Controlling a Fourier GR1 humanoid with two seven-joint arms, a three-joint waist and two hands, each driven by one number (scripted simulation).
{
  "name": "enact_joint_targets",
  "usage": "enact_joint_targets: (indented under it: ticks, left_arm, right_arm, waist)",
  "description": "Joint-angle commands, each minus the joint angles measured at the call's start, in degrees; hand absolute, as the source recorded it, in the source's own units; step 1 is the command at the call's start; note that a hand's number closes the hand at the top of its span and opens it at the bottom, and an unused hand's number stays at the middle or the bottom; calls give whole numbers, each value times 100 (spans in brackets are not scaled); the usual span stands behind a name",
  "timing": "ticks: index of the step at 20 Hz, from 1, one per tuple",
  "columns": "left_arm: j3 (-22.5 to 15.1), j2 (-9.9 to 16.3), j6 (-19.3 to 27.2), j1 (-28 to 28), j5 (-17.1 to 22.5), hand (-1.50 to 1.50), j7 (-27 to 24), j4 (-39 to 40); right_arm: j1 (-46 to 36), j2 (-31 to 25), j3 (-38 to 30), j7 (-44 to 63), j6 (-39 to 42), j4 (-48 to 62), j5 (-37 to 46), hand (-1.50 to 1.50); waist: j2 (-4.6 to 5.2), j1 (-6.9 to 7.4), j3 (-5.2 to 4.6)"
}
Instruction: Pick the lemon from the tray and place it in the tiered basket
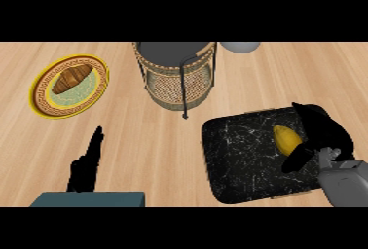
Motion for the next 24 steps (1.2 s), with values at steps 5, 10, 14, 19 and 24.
enact_joint_targets:
  ticks: [5, 10, 14, 19, 24]
  left_arm:
    - [100, -76, 53, -140, -106, 0, 605, -239]
    - [368, 101, -344, 38, -1, 0, 28, 165]
    - [253, -44, -228, -24, -65, 0, 386, -198]
    - [164, -136, -142, -98, -184, 0, 351, -121]
    - [82, -159, -119, -8, -226, 0, 263, 1]
  right_arm:
    - [447, 87, -173, -532, -61, 346, 367, -150]
    - [272, 133, -263, -862, 36, 576, 599, 150]
    - [3, 541, 99, -1454, -685, 1296, 1169, 150]
    - [21, 1242, 826, -543, -881, 924, 1929, 150]
    - [355, 2268, 2304, 1481, -1431, 592, 2351, 150]
  waist:
    - [37, -26, -52]
    - [38, -22, -54]
    - [46, 15, -52]
    - [36, -2, -55]
    - [39, 45, -59]
